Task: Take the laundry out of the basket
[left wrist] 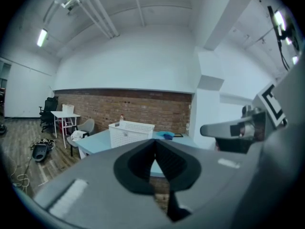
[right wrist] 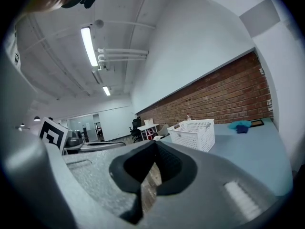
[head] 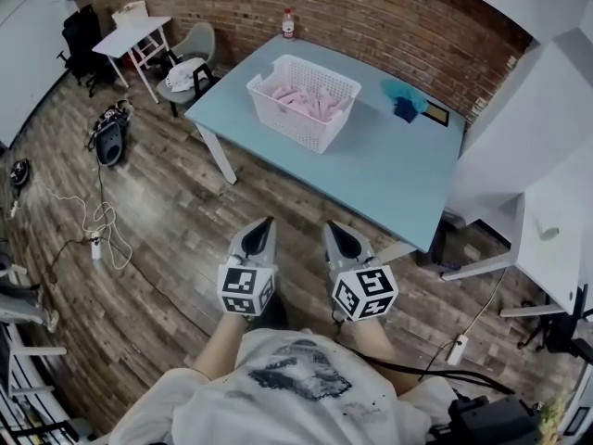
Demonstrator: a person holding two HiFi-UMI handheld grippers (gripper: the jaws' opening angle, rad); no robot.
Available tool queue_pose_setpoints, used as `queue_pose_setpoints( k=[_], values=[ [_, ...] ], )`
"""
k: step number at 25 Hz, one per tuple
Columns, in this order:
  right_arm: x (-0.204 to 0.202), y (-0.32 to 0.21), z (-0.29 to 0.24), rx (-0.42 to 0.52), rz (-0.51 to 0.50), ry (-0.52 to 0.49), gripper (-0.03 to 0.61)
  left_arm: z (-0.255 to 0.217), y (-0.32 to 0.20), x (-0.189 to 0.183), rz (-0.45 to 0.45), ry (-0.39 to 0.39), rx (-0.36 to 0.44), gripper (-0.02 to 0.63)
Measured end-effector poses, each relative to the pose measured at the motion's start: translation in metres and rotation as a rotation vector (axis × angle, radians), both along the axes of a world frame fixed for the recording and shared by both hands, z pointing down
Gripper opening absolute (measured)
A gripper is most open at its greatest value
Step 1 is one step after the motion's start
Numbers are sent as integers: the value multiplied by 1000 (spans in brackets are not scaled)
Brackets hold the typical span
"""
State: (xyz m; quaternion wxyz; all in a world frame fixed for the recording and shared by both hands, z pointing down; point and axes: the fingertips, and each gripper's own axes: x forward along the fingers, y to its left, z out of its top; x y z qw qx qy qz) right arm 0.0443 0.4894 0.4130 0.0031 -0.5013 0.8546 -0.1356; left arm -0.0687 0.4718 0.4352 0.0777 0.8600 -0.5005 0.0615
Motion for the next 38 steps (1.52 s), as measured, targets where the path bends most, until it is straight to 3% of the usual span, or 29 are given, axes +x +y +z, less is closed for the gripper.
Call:
queue_pose_setpoints(
  k=[11,21,28,38],
  values=[
    [-50,-133,3,-32,62,10,-3,5,-141,-49,65,6,-34,-11],
    [-84,-238,-1,-23,177,7,-3,-5,-259,-96,140,-7,-8,-11],
    [-91,-275,0,-37,223,16,-3,-3,-300,-109,166,10,-15,-11],
    [-78,-316,10,-50,259,11,-3,7,-345,-100,185,8,-30,-11]
  ],
)
